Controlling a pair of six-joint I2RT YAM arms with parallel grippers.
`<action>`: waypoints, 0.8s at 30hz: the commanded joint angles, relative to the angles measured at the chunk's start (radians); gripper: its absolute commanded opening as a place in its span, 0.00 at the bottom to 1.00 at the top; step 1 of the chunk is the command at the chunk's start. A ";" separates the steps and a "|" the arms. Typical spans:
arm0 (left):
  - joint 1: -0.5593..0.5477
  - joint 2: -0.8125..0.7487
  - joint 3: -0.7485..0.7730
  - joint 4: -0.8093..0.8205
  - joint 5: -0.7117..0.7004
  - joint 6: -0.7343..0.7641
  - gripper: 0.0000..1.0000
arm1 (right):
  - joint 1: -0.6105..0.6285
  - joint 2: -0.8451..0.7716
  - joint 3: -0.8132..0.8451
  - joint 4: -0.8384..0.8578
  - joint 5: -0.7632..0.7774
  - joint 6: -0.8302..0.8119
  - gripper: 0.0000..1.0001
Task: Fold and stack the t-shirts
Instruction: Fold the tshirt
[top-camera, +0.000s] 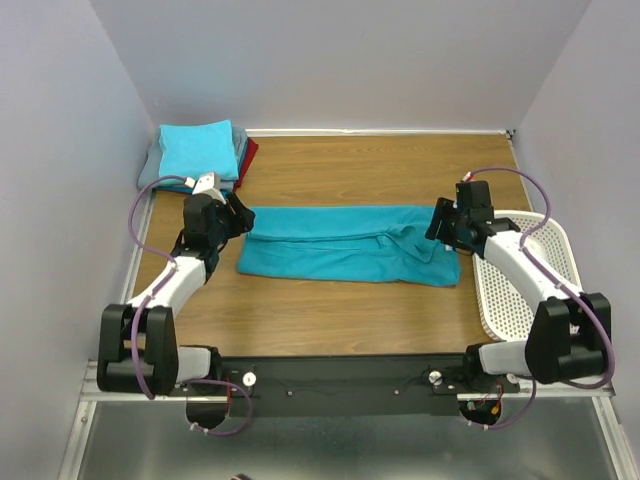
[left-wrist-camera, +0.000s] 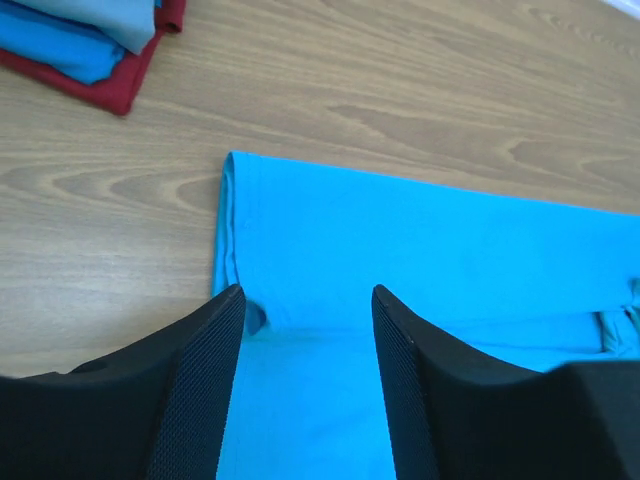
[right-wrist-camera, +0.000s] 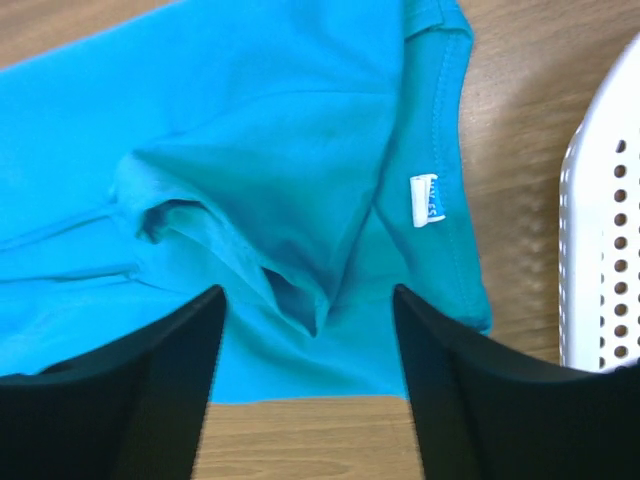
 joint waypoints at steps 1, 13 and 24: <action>0.001 -0.092 -0.022 -0.037 -0.082 -0.014 0.64 | 0.005 -0.061 -0.014 0.006 0.032 0.010 0.77; -0.097 -0.042 0.093 -0.061 -0.140 0.033 0.64 | 0.009 0.020 0.127 0.024 0.006 -0.030 0.80; -0.233 0.111 0.222 -0.001 -0.115 0.030 0.64 | 0.023 0.226 0.257 0.115 -0.100 -0.034 0.81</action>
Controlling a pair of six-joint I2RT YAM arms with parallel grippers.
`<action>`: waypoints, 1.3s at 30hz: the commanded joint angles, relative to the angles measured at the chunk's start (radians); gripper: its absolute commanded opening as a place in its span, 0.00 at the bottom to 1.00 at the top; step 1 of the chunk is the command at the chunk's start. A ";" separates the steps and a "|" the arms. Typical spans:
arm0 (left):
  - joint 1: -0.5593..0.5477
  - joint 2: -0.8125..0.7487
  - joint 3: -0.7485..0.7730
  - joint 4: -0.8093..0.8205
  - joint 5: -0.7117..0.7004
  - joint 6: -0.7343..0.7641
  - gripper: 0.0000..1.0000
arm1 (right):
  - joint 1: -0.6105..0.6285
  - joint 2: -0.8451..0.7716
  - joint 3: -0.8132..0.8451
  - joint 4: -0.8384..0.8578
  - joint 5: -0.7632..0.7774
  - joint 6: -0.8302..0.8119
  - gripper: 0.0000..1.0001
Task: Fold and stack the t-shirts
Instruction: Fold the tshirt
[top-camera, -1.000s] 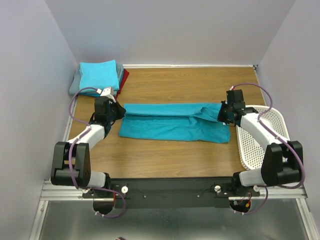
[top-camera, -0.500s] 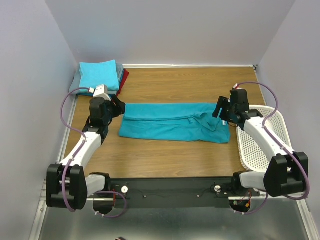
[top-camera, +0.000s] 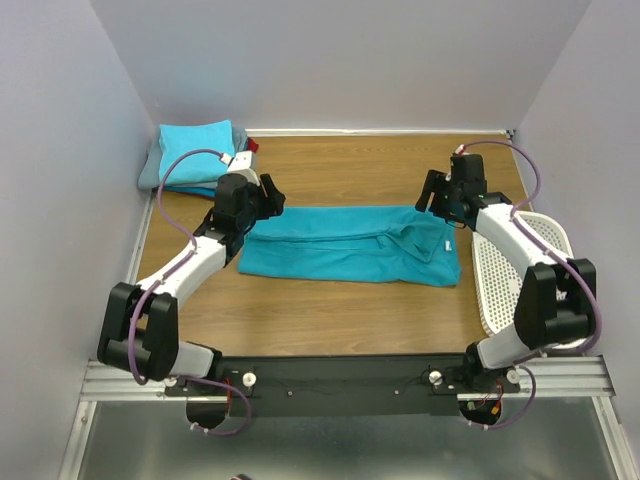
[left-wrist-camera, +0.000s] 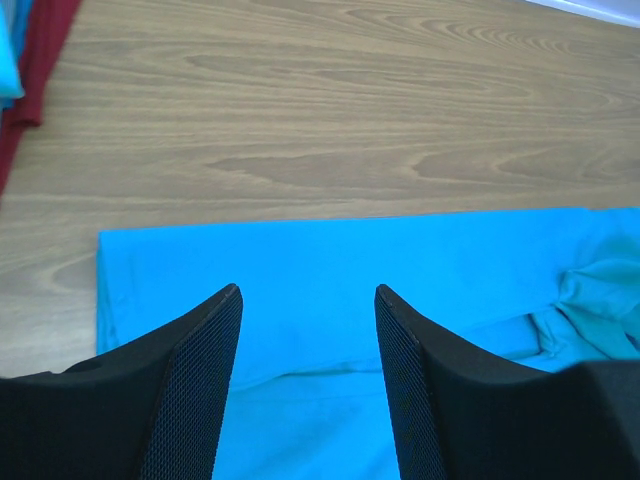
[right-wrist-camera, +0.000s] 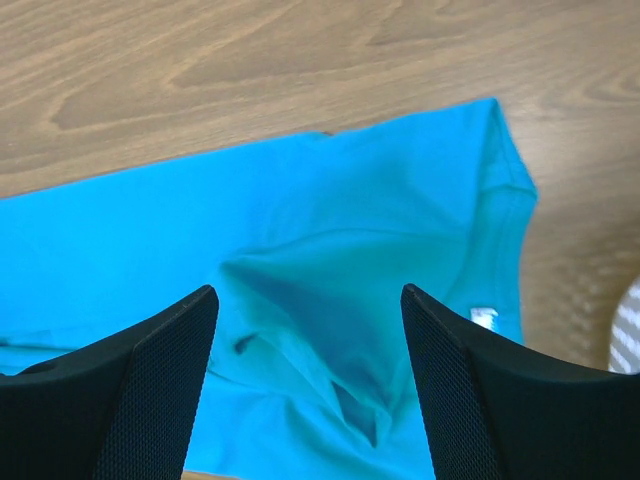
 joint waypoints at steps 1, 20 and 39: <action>-0.012 0.066 0.042 0.054 0.031 0.003 0.64 | 0.015 0.097 0.060 0.057 -0.075 -0.016 0.81; -0.013 0.306 0.042 0.178 0.114 0.001 0.63 | 0.046 0.238 0.037 0.129 -0.108 -0.017 0.80; -0.012 0.271 -0.122 0.212 0.070 0.026 0.63 | 0.142 0.016 -0.216 0.128 -0.180 0.021 0.79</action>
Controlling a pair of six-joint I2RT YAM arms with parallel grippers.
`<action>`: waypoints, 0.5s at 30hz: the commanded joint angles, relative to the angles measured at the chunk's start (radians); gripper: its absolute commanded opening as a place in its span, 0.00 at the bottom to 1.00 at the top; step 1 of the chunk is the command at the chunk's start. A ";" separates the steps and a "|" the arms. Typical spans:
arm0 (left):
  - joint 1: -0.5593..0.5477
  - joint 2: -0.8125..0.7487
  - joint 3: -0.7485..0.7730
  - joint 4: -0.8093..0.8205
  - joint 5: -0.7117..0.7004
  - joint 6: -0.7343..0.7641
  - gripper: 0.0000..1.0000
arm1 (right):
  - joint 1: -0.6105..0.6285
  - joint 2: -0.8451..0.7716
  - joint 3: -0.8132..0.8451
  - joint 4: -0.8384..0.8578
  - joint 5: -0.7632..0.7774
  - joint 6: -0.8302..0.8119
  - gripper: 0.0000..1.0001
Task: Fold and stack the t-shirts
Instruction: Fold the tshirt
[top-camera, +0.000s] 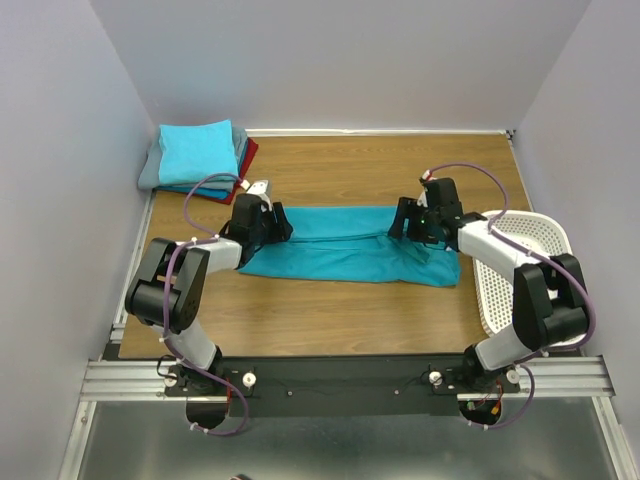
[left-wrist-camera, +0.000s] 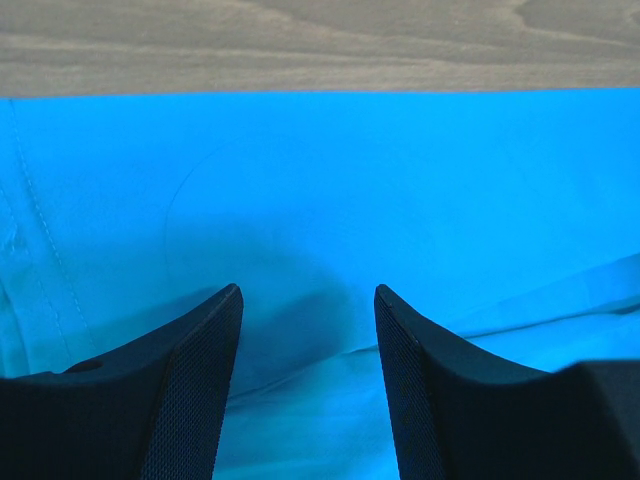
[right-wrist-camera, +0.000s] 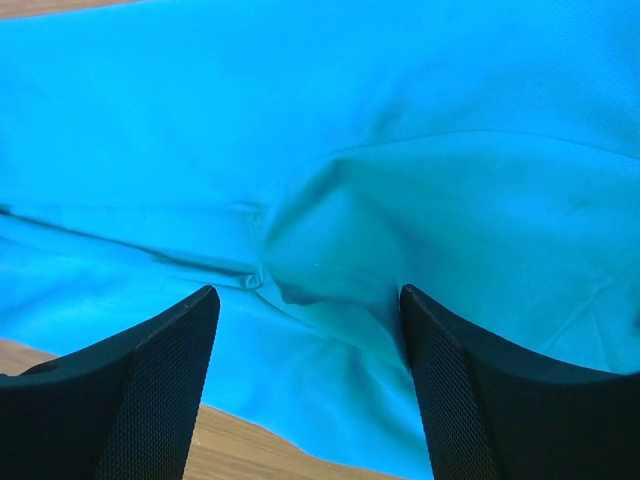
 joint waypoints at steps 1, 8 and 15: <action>-0.001 -0.035 -0.040 0.040 -0.022 0.017 0.63 | 0.014 -0.017 -0.060 -0.001 -0.043 0.018 0.79; -0.001 -0.075 -0.071 0.040 -0.023 0.011 0.63 | 0.045 -0.011 -0.105 -0.001 -0.038 0.023 0.78; -0.004 -0.141 -0.040 -0.001 -0.025 0.010 0.63 | 0.049 -0.083 -0.057 -0.038 -0.032 0.020 0.81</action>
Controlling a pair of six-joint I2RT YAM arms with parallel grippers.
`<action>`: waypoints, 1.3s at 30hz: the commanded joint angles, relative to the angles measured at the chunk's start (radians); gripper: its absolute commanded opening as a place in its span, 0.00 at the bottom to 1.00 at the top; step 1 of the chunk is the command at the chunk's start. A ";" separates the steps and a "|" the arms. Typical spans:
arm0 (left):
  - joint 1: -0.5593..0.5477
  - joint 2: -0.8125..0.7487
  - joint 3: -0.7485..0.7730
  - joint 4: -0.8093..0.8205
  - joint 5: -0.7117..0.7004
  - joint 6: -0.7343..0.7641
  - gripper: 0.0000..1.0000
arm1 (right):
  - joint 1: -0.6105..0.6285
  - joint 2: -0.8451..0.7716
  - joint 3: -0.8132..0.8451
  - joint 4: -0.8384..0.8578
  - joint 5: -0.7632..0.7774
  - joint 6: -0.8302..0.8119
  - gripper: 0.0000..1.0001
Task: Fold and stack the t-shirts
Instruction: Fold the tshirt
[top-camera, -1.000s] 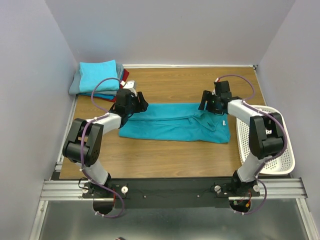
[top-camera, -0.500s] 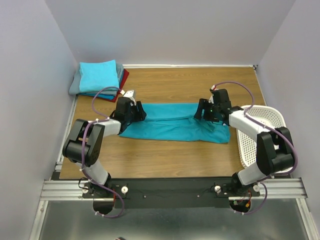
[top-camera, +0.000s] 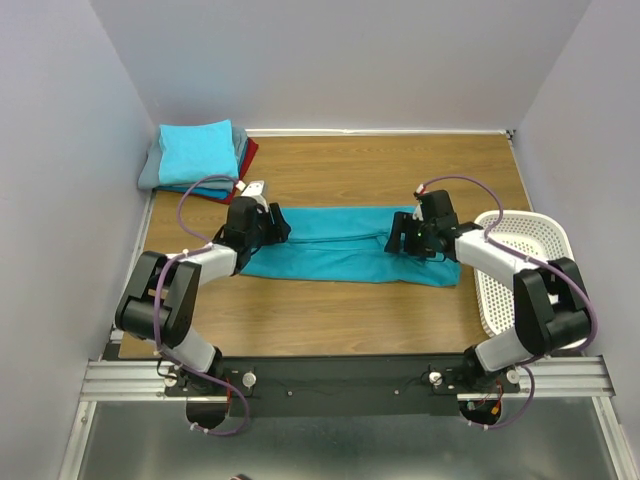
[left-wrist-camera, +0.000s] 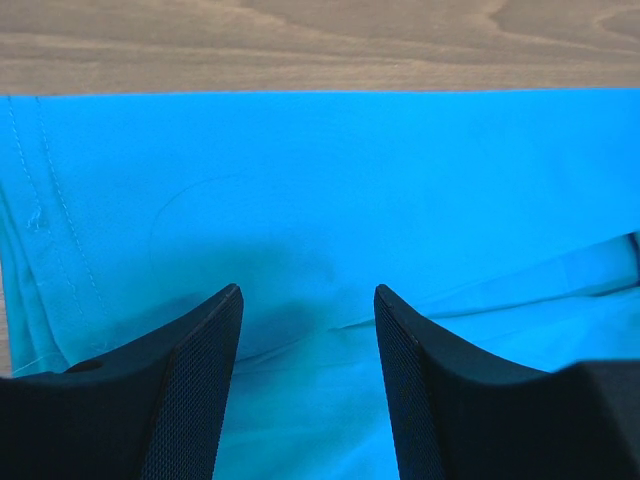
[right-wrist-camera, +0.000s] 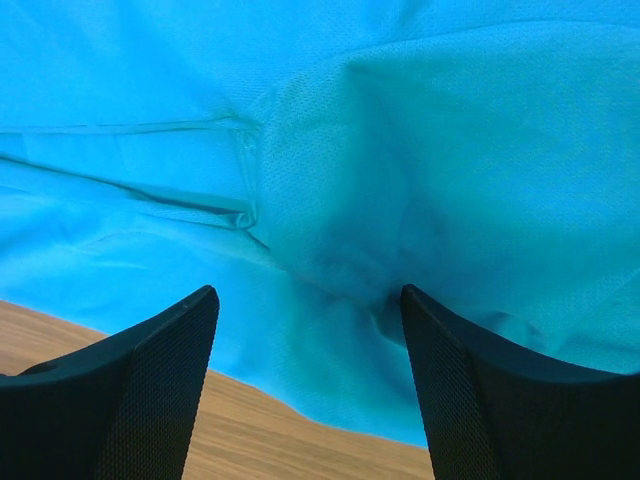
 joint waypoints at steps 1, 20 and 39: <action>-0.006 -0.053 0.029 -0.011 -0.020 0.007 0.63 | 0.004 -0.063 0.045 -0.039 -0.002 0.004 0.83; -0.084 0.148 0.191 0.022 0.020 -0.014 0.63 | 0.003 0.174 0.255 -0.059 0.311 0.016 0.78; -0.091 0.119 0.090 -0.019 -0.008 -0.010 0.63 | -0.056 0.384 0.258 -0.035 0.221 0.017 0.79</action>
